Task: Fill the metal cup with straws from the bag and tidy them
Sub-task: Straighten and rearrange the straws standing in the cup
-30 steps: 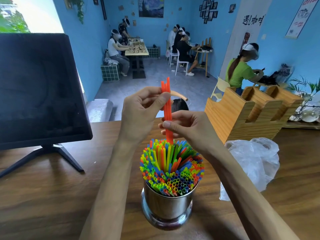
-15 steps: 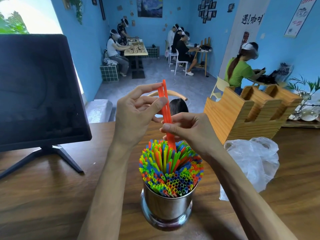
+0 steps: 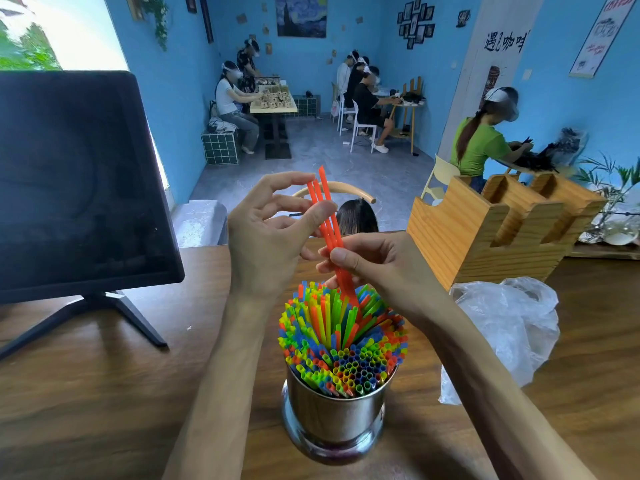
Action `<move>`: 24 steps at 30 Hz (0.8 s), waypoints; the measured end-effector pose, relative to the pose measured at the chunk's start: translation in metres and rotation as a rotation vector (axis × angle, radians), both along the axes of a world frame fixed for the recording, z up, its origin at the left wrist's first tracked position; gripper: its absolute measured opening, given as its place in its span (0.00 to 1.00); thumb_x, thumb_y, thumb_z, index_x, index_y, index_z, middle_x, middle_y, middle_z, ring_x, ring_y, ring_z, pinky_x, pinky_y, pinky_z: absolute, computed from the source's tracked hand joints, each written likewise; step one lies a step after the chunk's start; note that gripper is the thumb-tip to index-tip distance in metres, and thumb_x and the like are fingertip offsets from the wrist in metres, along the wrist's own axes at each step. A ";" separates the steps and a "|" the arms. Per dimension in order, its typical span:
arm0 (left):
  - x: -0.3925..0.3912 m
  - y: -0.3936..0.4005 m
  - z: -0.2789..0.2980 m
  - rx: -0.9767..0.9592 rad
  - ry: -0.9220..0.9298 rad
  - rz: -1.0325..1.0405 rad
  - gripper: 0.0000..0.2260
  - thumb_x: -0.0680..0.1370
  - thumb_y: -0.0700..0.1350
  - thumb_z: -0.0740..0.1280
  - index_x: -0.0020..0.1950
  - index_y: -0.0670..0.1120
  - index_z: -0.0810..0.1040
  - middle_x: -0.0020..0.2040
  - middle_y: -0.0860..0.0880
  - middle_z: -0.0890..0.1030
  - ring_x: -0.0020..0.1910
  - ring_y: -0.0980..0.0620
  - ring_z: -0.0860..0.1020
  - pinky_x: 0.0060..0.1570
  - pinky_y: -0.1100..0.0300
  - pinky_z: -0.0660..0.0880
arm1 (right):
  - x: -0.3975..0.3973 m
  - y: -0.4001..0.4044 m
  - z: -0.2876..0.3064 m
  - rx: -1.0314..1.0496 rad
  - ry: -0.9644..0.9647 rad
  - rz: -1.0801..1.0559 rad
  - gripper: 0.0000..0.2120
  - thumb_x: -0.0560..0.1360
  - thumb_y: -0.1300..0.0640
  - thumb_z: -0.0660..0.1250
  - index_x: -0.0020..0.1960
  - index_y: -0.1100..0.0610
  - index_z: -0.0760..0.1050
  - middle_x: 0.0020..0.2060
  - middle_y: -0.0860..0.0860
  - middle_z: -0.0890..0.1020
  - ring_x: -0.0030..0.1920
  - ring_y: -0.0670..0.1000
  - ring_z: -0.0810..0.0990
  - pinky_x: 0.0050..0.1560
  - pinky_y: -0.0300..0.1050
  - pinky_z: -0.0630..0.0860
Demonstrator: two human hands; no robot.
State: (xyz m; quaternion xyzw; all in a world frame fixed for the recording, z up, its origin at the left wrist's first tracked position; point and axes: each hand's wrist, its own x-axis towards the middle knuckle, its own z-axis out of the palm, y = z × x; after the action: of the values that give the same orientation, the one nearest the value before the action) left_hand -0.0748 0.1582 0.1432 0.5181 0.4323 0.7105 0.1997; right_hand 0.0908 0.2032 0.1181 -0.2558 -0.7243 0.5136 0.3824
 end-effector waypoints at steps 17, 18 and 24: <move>-0.031 -0.014 0.016 0.270 -0.450 0.302 0.14 0.75 0.46 0.78 0.54 0.46 0.75 0.42 0.43 0.86 0.39 0.43 0.87 0.39 0.57 0.80 | 0.005 0.008 -0.004 -0.206 0.188 -0.125 0.12 0.72 0.52 0.76 0.51 0.58 0.82 0.46 0.57 0.88 0.45 0.59 0.88 0.43 0.46 0.84; -0.032 -0.014 0.015 0.275 -0.471 0.306 0.14 0.75 0.45 0.78 0.52 0.46 0.73 0.41 0.45 0.86 0.40 0.43 0.87 0.40 0.58 0.80 | 0.005 0.008 -0.003 -0.225 0.217 -0.135 0.12 0.72 0.52 0.76 0.51 0.57 0.82 0.46 0.58 0.88 0.45 0.59 0.88 0.44 0.47 0.84; -0.021 -0.015 -0.006 0.002 -0.283 0.071 0.16 0.69 0.44 0.81 0.40 0.48 0.72 0.35 0.45 0.85 0.38 0.46 0.87 0.39 0.59 0.81 | -0.011 0.008 0.012 -0.281 0.388 -0.132 0.11 0.72 0.51 0.75 0.50 0.55 0.86 0.48 0.57 0.88 0.46 0.55 0.88 0.42 0.41 0.82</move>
State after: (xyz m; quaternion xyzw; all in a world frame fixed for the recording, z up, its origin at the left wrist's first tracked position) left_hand -0.0960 0.1437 0.1371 0.3974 0.4173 0.7834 0.2329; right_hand 0.0802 0.2111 0.1297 -0.2499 -0.5407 0.6225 0.5077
